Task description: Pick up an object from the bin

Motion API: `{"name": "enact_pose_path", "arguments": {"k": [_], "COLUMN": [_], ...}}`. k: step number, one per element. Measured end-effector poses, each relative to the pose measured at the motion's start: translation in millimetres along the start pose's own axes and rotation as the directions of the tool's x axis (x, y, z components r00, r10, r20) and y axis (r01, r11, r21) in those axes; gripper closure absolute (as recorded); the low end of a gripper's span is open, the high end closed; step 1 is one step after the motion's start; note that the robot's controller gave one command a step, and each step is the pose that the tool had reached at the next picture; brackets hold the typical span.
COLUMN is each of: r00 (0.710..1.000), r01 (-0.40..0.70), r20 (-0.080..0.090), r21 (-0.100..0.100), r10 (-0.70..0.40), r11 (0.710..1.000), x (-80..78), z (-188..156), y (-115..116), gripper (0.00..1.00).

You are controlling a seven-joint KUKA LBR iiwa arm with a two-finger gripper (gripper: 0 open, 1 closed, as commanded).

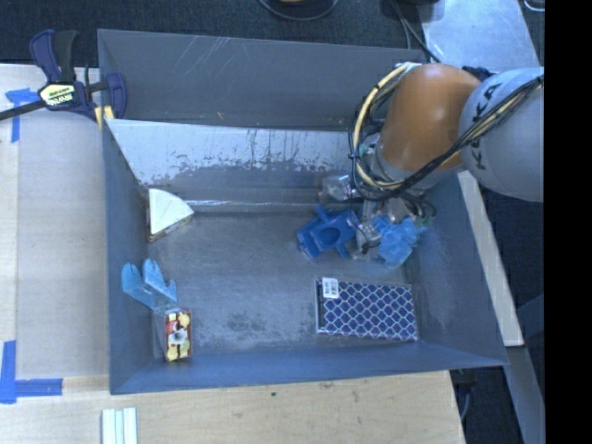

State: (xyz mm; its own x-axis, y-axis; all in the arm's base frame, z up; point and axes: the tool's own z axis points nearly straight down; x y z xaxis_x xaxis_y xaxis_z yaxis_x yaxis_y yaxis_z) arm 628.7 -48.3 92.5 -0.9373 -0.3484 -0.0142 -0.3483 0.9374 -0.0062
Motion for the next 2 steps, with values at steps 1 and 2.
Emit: {"name": "enact_pose_path", "arguments": {"k": [1,2], "r00": [0.993,0.977], "r01": [0.118,0.212], "r20": [0.000,0.003], "r21": [-0.001,0.001], "r10": [-0.118,-0.212], "r11": [0.993,0.977], "x": [4.8,8.2], "z": [29.1,-2.0], "y": [1.1,1.3], "gripper": [1.00,1.00]}}
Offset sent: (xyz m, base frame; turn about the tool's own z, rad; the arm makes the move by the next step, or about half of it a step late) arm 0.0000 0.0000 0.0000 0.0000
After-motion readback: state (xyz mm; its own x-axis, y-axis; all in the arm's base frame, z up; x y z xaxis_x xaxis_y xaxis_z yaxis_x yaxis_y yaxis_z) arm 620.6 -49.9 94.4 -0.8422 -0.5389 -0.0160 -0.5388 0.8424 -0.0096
